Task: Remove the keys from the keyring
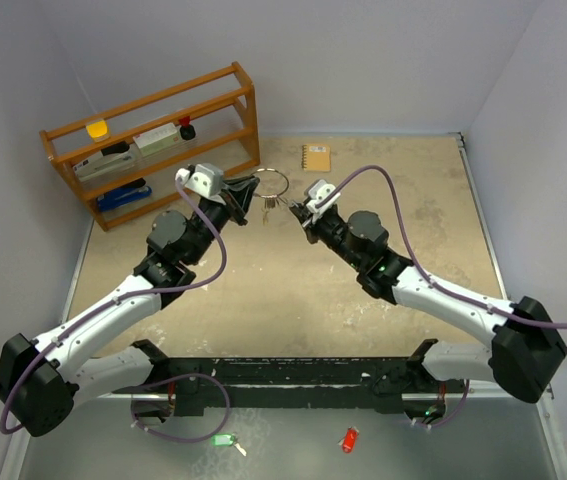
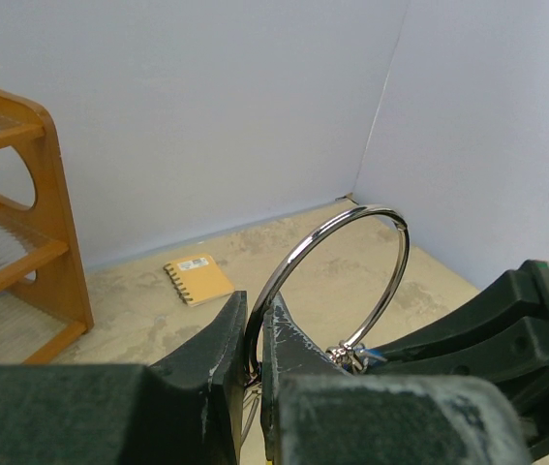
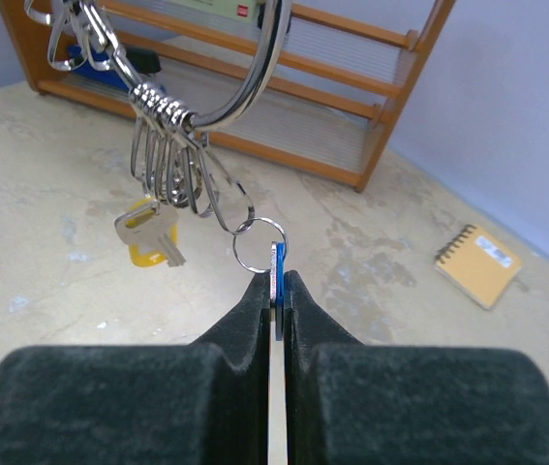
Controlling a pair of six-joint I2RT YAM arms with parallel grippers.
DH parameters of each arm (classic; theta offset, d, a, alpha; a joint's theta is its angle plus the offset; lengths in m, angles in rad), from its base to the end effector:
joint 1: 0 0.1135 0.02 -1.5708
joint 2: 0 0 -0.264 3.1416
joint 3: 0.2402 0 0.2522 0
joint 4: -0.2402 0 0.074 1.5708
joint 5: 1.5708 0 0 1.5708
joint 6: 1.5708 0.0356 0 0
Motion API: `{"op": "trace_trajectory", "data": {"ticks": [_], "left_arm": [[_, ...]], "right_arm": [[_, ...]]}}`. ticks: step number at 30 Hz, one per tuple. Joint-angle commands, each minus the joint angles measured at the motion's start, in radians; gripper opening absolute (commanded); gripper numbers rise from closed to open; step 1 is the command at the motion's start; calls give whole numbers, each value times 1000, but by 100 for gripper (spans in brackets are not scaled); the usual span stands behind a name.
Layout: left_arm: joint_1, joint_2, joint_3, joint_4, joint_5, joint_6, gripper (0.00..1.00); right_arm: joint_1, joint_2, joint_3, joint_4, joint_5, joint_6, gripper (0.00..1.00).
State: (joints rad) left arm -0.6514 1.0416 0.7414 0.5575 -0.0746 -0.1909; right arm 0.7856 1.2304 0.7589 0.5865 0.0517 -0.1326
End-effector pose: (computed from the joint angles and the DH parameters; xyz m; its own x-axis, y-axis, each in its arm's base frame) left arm 0.1959 -0.1460 0.3541 0.0948 -0.3102 -0.9459 0.5758 0.7922 -0.2021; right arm 0.2036 0.2011 0.3171 0.1690 -0.0177 -0.9855 -0.6534 0.7465 -0.1255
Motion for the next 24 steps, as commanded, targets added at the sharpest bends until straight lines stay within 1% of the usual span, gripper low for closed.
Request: {"op": "trace_trajectory", "data": {"ticks": [1,4,5,6,7,8,9,11,14,17,20,24], "left_arm": [[-4,-2,3,41,-37,-17,3],[-5,0,-1,42,-39,-20,4],[-5,1,-3,42,-40,-21,4],[-4,2,-5,41,-40,-22,5],[-5,4,-6,40,-41,-24,10],[-4,6,-7,37,-44,-26,35],[-5,7,-4,32,-45,-28,50],[-5,12,3,23,-29,-28,57],[-4,19,10,12,-13,-25,62],[-5,21,16,0,0,-8,64],[-5,18,6,20,52,21,61],[-5,26,-26,114,158,64,57]], "right_arm": [[4,-84,117,-191,73,-122,0],[6,-115,137,-289,75,-175,0],[5,-123,174,-319,80,-180,0],[5,-129,197,-361,88,-184,0],[6,-129,225,-408,99,-184,0],[6,-125,257,-458,115,-183,0],[6,-119,284,-500,126,-188,0],[6,-112,314,-533,132,-203,0],[7,-115,321,-521,127,-218,0],[7,-120,324,-505,113,-227,0],[7,-120,328,-499,104,-237,0],[9,-119,333,-499,103,-246,0]]}}
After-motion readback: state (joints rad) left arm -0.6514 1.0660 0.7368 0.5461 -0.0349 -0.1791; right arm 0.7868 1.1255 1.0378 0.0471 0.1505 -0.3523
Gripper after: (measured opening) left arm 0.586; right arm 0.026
